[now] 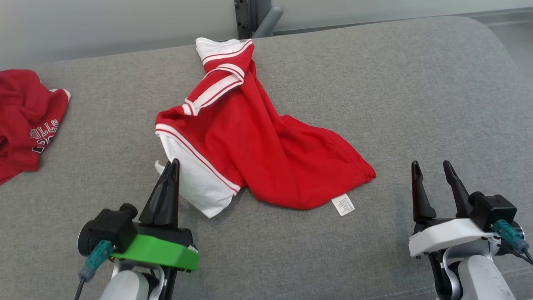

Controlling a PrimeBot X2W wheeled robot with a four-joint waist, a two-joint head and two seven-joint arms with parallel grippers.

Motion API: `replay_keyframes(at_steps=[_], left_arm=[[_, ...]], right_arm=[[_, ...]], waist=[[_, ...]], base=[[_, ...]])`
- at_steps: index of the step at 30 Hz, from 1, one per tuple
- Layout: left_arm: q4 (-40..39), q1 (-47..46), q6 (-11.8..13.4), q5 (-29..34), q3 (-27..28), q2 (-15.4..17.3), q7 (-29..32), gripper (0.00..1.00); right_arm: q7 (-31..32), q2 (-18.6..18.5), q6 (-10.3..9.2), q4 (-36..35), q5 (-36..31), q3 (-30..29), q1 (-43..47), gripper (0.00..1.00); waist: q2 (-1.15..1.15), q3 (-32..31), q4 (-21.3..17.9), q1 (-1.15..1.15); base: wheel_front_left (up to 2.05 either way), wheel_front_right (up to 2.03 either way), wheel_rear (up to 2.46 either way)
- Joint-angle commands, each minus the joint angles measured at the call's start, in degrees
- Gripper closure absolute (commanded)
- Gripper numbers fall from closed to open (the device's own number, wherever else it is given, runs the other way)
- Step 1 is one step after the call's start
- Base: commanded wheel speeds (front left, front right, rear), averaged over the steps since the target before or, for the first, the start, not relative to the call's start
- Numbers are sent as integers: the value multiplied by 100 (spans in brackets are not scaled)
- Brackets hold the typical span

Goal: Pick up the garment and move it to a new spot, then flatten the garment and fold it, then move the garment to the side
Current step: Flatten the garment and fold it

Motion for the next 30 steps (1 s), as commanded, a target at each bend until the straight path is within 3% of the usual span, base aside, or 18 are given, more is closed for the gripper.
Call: replay_keyframes(at_steps=[1,10,15,19,30], left_arm=[[-268,234,89,88,-27,44,-21,100],[-1839,1203,945,533,70,381,640,100],[-1995,1508,1150,427,117,360,882,100],[-1594,1441,1200,312,184,312,897,100],[724,206,843,98,294,29,344,100]], right_arm=[[-15,-12,-10,15,29,-13,69,0],[-15,-13,-10,22,45,4,73,0],[-15,-13,-10,0,35,-21,74,0],[-15,-13,-10,-1,50,19,-5,0],[-15,-13,-10,28,7,138,-226,0]], waist=[[15,-90,98,0],[15,-103,153,0],[15,-49,141,0],[15,33,81,0],[15,347,-276,0]], base=[[0,0,0],[0,0,0],[0,0,0],[0,0,0],[0,0,0]])
